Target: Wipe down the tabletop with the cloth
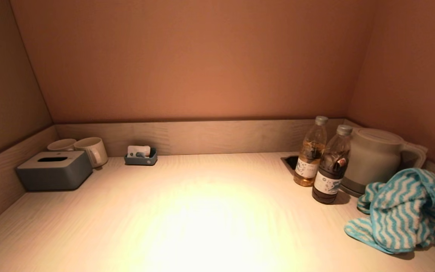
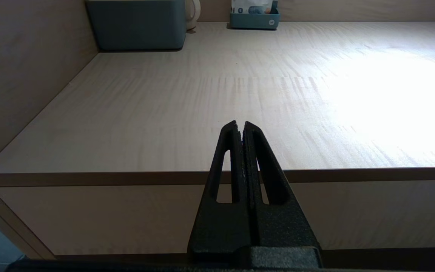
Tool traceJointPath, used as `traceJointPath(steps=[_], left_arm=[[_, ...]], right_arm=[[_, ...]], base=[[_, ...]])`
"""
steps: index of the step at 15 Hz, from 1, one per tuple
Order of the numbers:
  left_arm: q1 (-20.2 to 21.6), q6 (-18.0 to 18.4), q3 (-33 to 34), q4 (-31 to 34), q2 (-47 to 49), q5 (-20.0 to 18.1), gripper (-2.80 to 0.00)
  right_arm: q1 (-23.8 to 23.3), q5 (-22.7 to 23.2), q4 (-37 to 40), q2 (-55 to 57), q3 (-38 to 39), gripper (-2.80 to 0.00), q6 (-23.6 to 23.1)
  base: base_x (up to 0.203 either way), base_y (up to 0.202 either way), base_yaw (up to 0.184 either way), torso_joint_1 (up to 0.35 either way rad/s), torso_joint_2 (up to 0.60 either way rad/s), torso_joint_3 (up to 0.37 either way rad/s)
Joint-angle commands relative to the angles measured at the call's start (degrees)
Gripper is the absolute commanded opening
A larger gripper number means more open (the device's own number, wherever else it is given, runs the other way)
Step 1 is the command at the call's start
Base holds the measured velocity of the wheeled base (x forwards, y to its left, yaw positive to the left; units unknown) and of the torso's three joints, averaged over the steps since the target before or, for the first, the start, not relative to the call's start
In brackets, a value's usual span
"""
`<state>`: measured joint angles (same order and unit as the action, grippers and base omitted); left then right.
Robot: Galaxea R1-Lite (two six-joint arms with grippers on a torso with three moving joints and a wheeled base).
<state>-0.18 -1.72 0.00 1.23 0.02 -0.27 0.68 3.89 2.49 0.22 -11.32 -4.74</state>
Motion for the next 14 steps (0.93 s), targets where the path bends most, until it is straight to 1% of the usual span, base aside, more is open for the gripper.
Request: traceJointPath(steps=[1, 4, 8, 11, 14], left_arm=[[0.0, 0.0, 0.0, 0.0, 0.0, 0.0, -2.80], [0.0, 0.0, 0.0, 0.0, 0.0, 0.0, -2.80], [0.0, 0.0, 0.0, 0.0, 0.0, 0.0, -2.80], [0.0, 0.0, 0.0, 0.0, 0.0, 0.0, -2.80], [0.0, 0.0, 0.0, 0.0, 0.0, 0.0, -2.80]], right_arm=[[0.0, 0.1, -6.7, 0.0, 1.2, -2.80, 0.0], [0.0, 0.2, -11.5, 0.0, 7.0, -2.80, -0.2], [0.0, 0.2, -13.4, -0.1, 11.3, -2.80, -0.5], [0.0, 0.2, -12.9, -0.1, 11.3, -2.80, -0.4], [0.0, 0.0, -10.6, -0.1, 11.3, -2.80, -0.2]], base=[[0.000, 0.000, 0.000, 0.000, 0.00, 0.000], [0.000, 0.000, 0.000, 0.000, 0.00, 0.000], [0.000, 0.000, 0.000, 0.000, 0.00, 0.000], [0.000, 0.000, 0.000, 0.000, 0.00, 0.000], [0.000, 0.000, 0.000, 0.000, 0.00, 0.000]])
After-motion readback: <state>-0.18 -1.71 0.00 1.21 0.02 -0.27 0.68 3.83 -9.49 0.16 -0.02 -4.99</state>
